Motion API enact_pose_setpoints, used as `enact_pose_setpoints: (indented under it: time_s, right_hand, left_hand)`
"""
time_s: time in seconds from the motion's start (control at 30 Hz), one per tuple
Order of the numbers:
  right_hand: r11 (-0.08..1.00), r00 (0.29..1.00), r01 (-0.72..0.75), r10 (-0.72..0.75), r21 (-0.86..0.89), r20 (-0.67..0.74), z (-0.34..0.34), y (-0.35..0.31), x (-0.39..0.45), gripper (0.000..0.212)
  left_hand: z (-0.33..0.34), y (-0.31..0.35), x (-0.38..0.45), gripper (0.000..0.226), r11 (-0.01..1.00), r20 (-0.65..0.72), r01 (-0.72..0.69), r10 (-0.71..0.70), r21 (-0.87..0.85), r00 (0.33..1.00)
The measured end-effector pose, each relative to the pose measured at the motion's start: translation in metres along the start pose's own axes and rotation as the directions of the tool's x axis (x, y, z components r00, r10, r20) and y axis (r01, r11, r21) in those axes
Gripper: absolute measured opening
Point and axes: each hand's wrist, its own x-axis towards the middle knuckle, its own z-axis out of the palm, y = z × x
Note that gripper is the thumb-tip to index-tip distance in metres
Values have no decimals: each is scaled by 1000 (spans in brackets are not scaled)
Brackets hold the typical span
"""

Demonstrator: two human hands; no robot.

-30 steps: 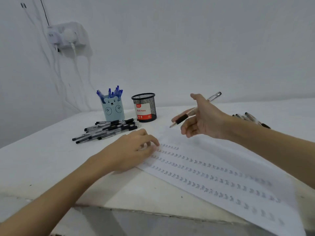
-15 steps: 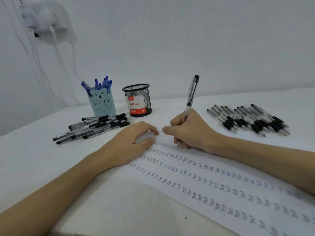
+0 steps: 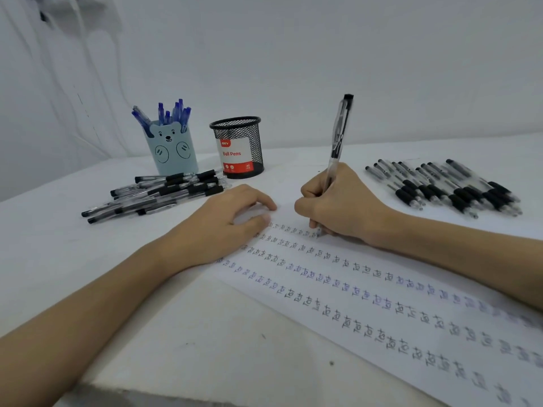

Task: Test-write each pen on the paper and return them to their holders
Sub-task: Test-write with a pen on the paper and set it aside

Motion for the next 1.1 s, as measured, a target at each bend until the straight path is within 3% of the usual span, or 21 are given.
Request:
enact_pose_setpoints:
  time_s: [0.87,1.03,1.1]
  right_hand:
    - [999,999,-37,37,-22,-15,-1,-4,-1,58]
    - [998,998,-57,57,5,-8,-1,-9,-4,46]
    - [998,997,-67,66,-7,-28,0,-6,-3,54]
  left_hand:
    - [-1,1,0,33,999,10,4,-4,36,1000]
    - [-1,1,0,34,999,12,8,-8,32,1000]
    - [-1,1,0,33,1000,8,8,-8,25,1000]
